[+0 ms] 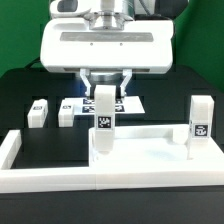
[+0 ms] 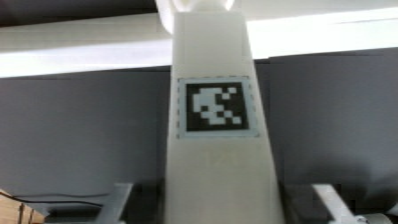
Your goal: Assemble desk
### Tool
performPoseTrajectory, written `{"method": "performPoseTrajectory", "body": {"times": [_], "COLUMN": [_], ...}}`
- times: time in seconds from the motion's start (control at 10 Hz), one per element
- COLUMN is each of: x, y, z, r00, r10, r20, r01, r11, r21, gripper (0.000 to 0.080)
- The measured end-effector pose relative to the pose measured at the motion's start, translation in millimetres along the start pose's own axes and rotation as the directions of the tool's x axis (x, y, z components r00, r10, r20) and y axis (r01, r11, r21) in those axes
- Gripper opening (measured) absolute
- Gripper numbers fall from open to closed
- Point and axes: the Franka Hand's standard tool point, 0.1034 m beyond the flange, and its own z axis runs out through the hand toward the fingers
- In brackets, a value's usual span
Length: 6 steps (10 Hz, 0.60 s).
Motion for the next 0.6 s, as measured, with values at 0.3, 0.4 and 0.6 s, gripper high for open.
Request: {"method": "performPoseTrajectory", "body": {"times": [0.3, 0.4, 0.6], "x": [-1.2, -2.8, -4.2], "y": [4.7, 6.2, 6.3], "z": [-4.8, -4.2, -0.1], "r00": [1.0, 1.0, 1.0], "r10": [0.006, 0.007, 0.004], "r20": [0.018, 0.02, 0.005], "r01": [-0.007, -0.007, -0.004], "r11": [1.0, 1.0, 1.0], "r21": [0.003, 0.001, -0.006], "gripper": [0.0291, 0.0291, 0.0291]}}
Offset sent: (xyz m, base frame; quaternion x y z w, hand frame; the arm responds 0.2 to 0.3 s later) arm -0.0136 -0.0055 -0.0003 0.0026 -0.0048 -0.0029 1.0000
